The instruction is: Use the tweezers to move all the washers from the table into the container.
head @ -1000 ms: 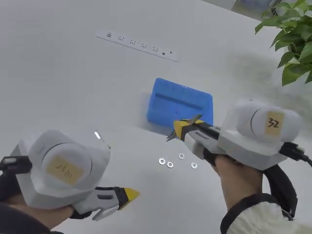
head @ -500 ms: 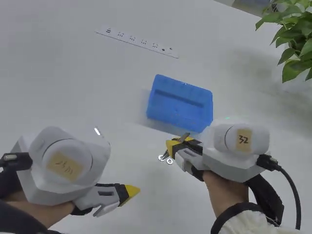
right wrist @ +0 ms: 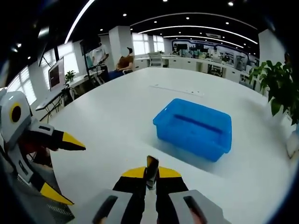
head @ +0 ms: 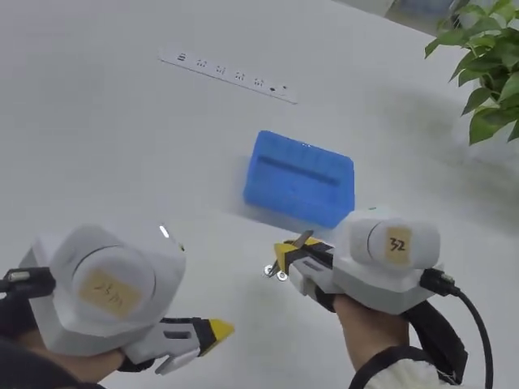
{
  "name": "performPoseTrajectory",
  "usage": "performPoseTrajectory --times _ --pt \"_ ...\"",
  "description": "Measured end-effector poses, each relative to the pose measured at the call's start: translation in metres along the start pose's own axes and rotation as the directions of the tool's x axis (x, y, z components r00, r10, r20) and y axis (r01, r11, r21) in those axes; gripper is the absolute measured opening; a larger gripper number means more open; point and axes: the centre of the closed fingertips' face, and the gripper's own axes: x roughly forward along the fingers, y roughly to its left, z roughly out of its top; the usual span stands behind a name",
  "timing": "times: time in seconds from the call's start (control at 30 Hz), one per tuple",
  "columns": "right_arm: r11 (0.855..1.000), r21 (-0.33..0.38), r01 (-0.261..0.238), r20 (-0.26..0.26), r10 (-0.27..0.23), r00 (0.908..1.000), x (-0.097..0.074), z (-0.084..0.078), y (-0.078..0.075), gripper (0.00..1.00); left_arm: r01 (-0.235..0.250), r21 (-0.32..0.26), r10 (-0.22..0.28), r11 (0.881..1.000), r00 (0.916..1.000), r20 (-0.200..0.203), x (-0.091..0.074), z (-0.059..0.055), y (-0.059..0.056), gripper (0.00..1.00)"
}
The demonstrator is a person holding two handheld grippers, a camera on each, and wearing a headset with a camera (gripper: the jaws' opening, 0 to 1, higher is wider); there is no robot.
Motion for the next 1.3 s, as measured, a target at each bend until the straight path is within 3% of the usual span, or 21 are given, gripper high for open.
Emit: performPoseTrajectory --times 0.27,0.53,0.67,0.77,1.07,1.3 --pt "1.0 0.007 -0.01 -0.012 0.01 0.9999 -0.002 0.003 0.001 0.02 0.001 0.009 -0.001 1.0 1.0 -0.001 -0.001 0.001 0.0 0.63" --pt "0.999 0.035 -0.034 0.073 0.031 0.9968 -0.02 0.04 0.005 0.02 0.001 0.009 -0.001 1.0 1.0 0.007 -0.003 0.004 0.0 0.62" --pt "0.999 -0.03 -0.011 0.108 0.014 0.994 -0.026 0.059 0.001 0.02 0.001 0.018 -0.001 1.0 1.0 0.007 -0.003 0.005 0.0 0.62" --pt "0.999 -0.034 -0.014 0.138 0.018 0.9903 -0.028 0.075 -0.002 0.02 -0.001 0.022 0.001 1.0 1.0 0.006 -0.003 0.005 0.0 0.62" --pt "0.997 -0.074 0.017 0.201 -0.002 0.9796 -0.018 0.114 -0.017 0.02 0.005 0.013 -0.005 1.0 0.9999 0.012 -0.003 0.005 -0.001 0.64" --pt "0.995 -0.099 0.034 0.211 -0.012 0.9775 -0.001 0.13 -0.026 0.02 0.007 0.014 -0.007 1.0 1.0 0.001 -0.002 0.001 -0.001 0.64"
